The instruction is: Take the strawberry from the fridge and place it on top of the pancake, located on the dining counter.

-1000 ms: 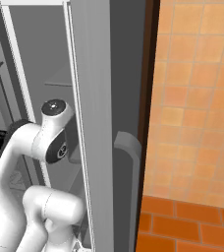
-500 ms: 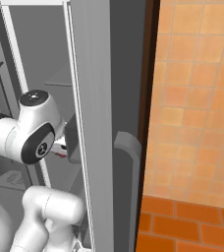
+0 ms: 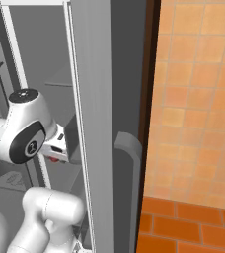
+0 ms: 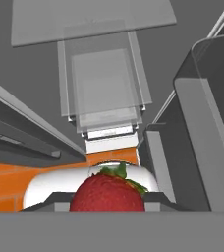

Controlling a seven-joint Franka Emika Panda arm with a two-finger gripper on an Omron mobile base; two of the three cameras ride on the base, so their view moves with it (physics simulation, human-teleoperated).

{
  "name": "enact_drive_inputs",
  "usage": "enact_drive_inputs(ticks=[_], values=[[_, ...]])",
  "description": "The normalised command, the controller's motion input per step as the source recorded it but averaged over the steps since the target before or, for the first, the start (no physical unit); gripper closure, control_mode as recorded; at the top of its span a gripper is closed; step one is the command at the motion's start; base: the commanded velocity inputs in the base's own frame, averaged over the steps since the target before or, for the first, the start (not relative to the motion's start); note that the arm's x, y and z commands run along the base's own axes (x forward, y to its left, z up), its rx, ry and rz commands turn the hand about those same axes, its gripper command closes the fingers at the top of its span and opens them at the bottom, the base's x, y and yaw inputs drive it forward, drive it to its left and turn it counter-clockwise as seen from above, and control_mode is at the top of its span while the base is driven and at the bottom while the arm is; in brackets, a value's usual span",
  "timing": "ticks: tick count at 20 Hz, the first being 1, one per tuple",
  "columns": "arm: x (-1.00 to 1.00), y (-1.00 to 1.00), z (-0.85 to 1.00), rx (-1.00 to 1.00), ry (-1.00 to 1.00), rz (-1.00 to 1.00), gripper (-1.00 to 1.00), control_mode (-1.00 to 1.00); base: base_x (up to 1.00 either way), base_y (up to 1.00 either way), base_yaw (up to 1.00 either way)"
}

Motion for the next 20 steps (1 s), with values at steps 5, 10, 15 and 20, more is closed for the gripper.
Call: enact_drive_inputs(ticks=[5, 10, 15, 20], values=[[-0.30, 0.00, -0.05, 0.00, 0.00, 0.00, 1.00, -1.00, 0.00, 0.00, 0.00], [0.00, 0.00, 0.00, 0.00, 0.00, 0.00, 1.00, 1.00, -0.52, 0.31, -0.05], [0.00, 0.00, 0.00, 0.00, 0.00, 0.00, 1.00, 1.00, -0.44, 0.81, -0.25], [0.00, 0.00, 0.00, 0.00, 0.00, 0.00, 1.00, 1.00, -0.32, 0.82, -0.47]])
